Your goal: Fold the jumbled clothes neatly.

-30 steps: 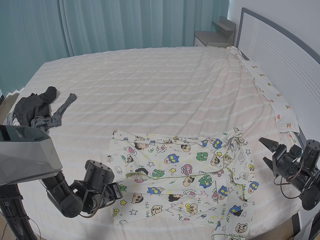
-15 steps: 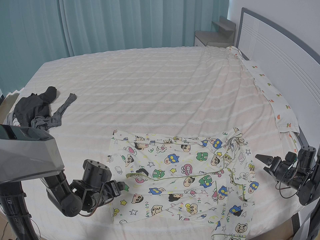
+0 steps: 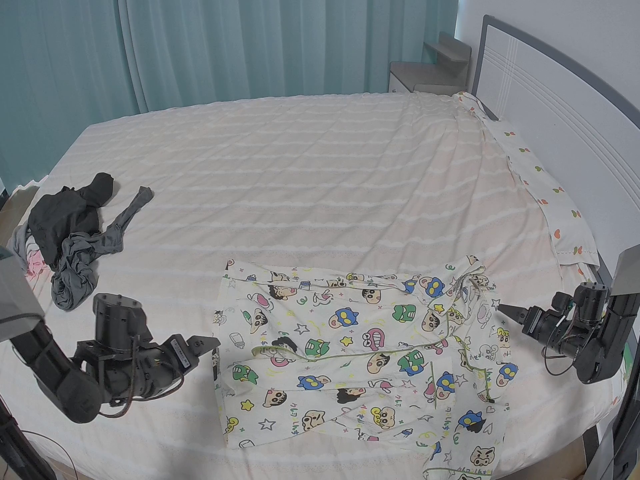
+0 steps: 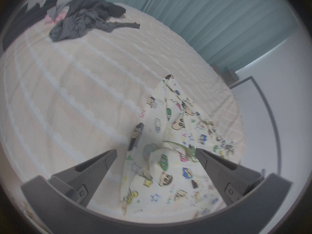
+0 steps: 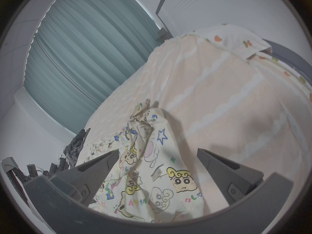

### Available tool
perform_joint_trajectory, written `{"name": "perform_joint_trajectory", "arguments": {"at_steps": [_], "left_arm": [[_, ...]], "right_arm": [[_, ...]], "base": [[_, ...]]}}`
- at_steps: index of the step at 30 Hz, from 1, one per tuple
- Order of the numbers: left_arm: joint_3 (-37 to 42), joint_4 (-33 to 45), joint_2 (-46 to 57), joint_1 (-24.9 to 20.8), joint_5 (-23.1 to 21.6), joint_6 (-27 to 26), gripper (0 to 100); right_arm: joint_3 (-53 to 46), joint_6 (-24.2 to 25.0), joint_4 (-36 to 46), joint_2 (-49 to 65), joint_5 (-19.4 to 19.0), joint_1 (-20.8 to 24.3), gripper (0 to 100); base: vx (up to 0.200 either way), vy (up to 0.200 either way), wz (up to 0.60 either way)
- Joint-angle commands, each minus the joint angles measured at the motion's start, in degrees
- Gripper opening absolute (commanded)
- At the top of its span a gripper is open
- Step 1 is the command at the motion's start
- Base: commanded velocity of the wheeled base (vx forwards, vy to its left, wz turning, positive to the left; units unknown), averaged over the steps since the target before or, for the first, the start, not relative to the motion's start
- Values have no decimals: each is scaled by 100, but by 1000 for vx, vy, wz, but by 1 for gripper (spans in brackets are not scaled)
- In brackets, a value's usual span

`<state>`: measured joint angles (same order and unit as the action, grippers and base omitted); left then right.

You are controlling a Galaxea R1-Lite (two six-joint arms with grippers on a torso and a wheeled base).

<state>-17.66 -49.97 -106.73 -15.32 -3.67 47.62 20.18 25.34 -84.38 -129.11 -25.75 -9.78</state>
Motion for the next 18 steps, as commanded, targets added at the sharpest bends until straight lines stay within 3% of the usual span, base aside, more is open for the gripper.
{"name": "perform_joint_trajectory", "arguments": {"at_steps": [1,8,12,13,18], "left_arm": [[633,-13,1022,539,-987,301,100],[756,-13,1005,557,-1540,318,100],[782,-13,961,557,-1575,345,100],[791,-22,952,557,-1575,345,100],[852,-22,952,557,-1575,345,100]], "right_arm": [[804,-267,695,-519,-308,81,100],[1129,-407,845,-782,-475,204,100],[1085,-513,836,-809,-484,239,100],[1050,-522,836,-809,-484,239,0],[927,-522,774,-782,-484,248,0]], "base": [[0,0,0],[0,0,0],[0,0,0],[0,0,0],[0,0,0]]}}
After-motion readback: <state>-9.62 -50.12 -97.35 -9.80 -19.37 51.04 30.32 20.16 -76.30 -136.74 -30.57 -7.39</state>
